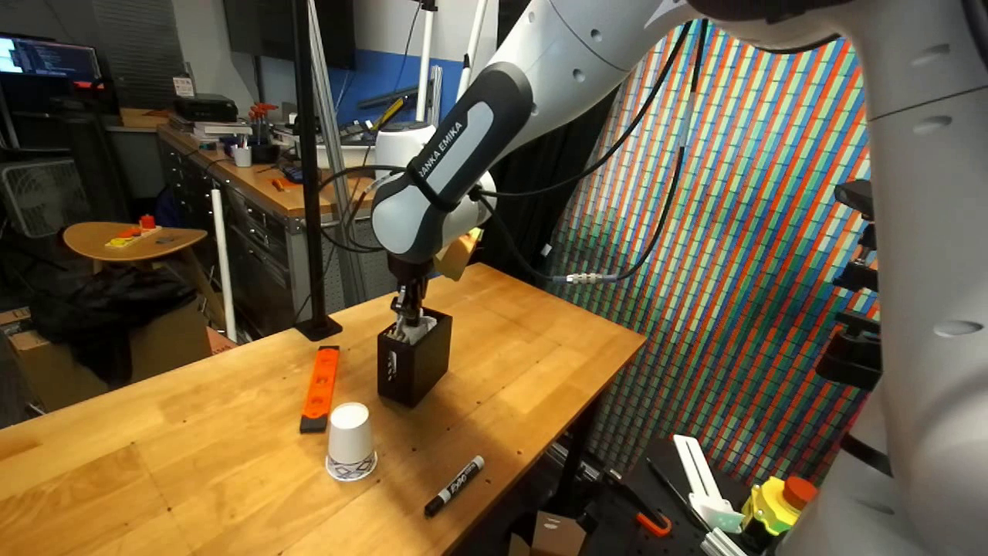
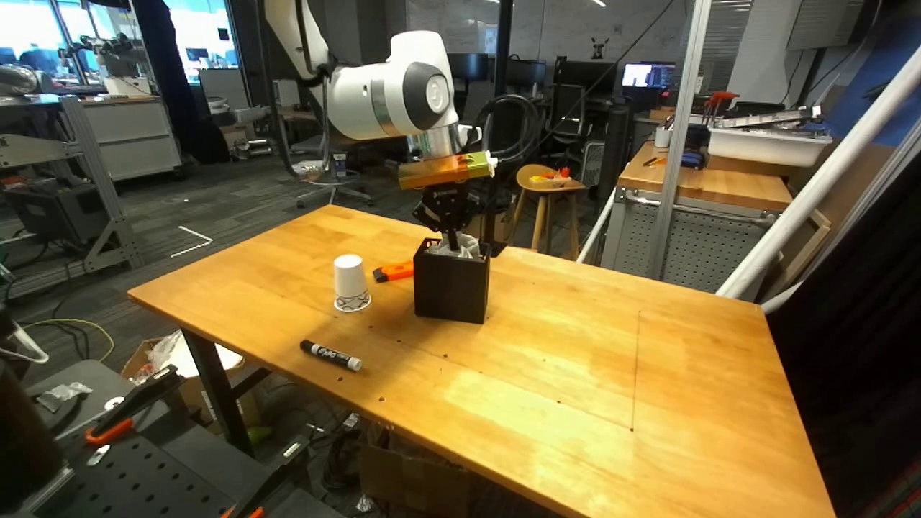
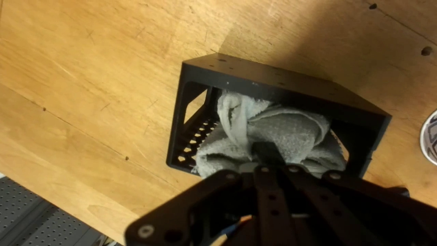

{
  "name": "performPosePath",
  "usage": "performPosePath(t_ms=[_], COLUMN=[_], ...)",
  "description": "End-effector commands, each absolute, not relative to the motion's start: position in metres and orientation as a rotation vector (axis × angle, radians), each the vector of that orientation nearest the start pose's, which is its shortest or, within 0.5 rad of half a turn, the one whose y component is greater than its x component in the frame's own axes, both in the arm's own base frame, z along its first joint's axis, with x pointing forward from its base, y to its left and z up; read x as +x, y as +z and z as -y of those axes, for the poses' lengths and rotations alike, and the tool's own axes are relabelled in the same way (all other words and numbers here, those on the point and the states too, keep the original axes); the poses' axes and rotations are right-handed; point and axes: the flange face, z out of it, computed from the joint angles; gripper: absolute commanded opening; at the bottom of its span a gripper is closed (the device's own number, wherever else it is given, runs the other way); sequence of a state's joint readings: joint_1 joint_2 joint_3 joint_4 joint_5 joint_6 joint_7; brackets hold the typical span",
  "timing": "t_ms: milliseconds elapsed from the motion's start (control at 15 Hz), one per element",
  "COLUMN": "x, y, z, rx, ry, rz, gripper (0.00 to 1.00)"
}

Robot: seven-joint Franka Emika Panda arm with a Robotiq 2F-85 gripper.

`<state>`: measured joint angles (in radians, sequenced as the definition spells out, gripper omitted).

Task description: Put the white towel in the black box

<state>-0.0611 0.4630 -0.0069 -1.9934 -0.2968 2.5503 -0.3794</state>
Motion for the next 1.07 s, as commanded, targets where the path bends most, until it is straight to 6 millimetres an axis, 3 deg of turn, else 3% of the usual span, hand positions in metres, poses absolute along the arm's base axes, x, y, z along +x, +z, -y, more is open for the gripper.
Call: performPosePath(t_ms=[0, 267, 733, 1000], x=[0.629, 0.628, 0.617, 0.615], y=[0.22, 0.196, 0.155, 0.153], z=[0.052, 0.057, 0.04, 0.033], rx=[-3.203, -3.185, -3.115, -3.091], ry=[-0.072, -0.028, 0.062, 0.07], rz=[0.918, 0.894, 0.885, 0.889], gripper=[0.0, 0.0, 0.0, 0.0])
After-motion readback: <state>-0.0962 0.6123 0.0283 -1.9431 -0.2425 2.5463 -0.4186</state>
